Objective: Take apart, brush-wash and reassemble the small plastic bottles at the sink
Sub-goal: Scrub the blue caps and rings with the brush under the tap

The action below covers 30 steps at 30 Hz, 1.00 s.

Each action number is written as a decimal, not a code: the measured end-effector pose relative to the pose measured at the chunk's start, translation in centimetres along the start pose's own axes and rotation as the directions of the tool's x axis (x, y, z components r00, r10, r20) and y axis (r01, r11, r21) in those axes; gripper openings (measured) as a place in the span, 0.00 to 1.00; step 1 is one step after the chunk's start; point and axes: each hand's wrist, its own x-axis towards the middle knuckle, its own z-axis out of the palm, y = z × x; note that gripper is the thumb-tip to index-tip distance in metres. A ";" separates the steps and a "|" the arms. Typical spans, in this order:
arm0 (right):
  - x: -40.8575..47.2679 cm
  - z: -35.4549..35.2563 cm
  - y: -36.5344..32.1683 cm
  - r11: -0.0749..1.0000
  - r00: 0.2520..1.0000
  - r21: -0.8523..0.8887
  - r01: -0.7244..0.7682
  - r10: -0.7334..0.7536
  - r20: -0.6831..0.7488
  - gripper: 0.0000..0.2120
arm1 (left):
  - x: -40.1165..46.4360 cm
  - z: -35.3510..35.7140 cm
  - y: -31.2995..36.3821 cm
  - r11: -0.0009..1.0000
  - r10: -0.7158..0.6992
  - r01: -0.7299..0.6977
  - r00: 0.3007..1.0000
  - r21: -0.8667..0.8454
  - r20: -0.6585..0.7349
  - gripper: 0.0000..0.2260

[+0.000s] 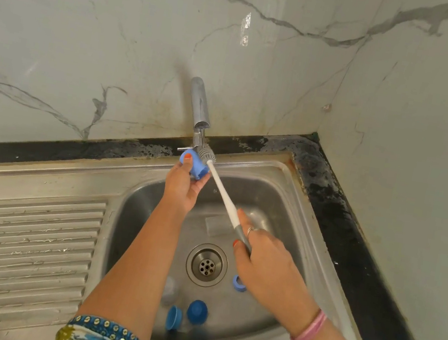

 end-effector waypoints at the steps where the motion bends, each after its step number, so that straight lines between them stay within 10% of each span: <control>1: -0.7 0.2 -0.1 0.999 1.000 -0.029 0.023 -0.023 0.002 0.27 | 0.2 0.0 0.3 1.000 0.009 -0.009 0.999 -0.017 -0.039 0.17; 12: -0.7 -1.3 2.2 0.995 1.000 0.095 0.015 -0.014 -0.011 0.25 | -0.1 0.1 0.3 0.969 -0.137 0.124 0.989 -0.215 -0.047 0.10; 20: 0.0 -1.8 3.2 0.860 0.993 -0.496 0.116 -0.105 0.050 0.26 | 0.2 0.9 0.3 0.964 -0.144 0.146 0.989 0.221 -0.024 0.15; 23: 0.6 -2.6 3.3 0.988 0.984 0.152 -0.042 0.015 0.176 0.22 | 0.1 0.7 -0.3 0.971 -0.145 0.140 0.989 0.196 0.013 0.17; 25: 0.7 -3.2 3.1 0.491 0.910 0.772 -0.404 0.132 0.392 0.16 | 0.4 0.3 -0.6 0.986 -0.161 0.157 0.983 0.051 0.084 0.19; 27: 0.6 -3.3 3.2 0.107 0.852 0.846 -0.523 0.109 0.513 0.15 | 0.5 0.0 -0.8 0.986 -0.166 0.164 0.981 0.024 0.099 0.17; 28: 0.6 -3.4 3.3 0.106 0.846 0.840 -0.532 0.091 0.525 0.15 | 0.7 -0.1 -0.9 0.985 -0.162 0.157 0.985 0.076 0.064 0.16; 30: 0.5 -3.2 3.4 0.440 0.888 0.781 -0.443 0.093 0.451 0.17 | 0.8 -0.1 -0.8 0.959 -0.121 0.127 0.992 0.254 -0.036 0.16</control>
